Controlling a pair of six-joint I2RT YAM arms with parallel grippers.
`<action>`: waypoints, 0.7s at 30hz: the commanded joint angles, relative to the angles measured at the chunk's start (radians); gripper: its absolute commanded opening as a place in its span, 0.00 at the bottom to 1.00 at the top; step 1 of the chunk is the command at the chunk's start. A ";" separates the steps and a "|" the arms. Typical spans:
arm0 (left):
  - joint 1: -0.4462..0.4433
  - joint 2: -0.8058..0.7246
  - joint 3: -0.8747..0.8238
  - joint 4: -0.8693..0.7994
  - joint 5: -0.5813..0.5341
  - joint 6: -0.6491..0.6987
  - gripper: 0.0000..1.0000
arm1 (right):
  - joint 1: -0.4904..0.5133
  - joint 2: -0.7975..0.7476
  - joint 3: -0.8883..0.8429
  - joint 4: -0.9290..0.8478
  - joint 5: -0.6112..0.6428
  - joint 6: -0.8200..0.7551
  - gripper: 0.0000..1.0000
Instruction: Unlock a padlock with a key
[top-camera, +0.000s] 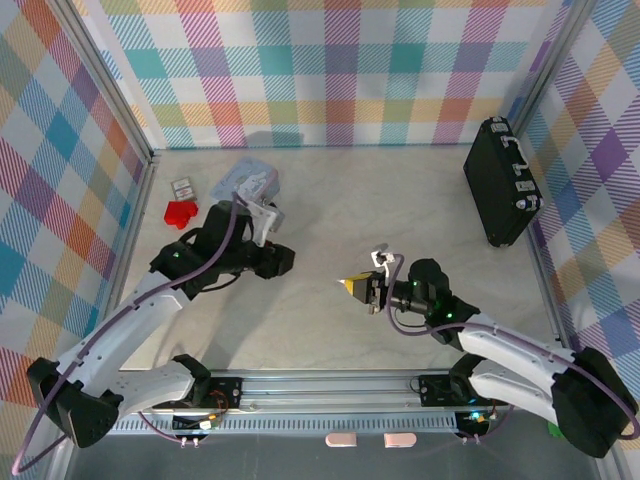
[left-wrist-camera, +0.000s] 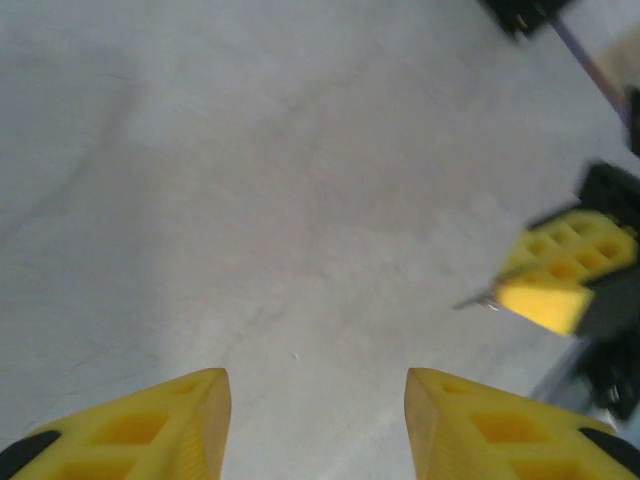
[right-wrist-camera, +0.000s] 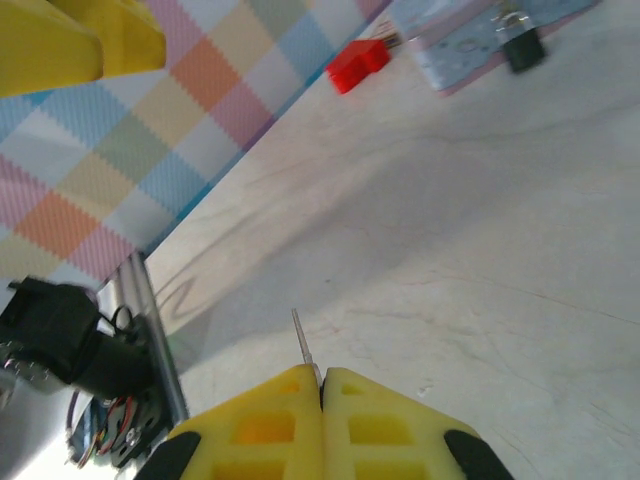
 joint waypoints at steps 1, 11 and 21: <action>0.089 0.015 -0.042 0.123 -0.066 -0.189 0.53 | -0.001 -0.057 -0.006 -0.091 0.131 0.093 0.00; 0.161 0.168 -0.191 0.539 -0.258 -0.388 0.57 | 0.000 -0.160 -0.023 -0.122 0.147 0.149 0.00; 0.210 0.524 -0.153 0.821 -0.319 -0.524 0.57 | -0.001 -0.350 -0.084 -0.211 0.159 0.199 0.00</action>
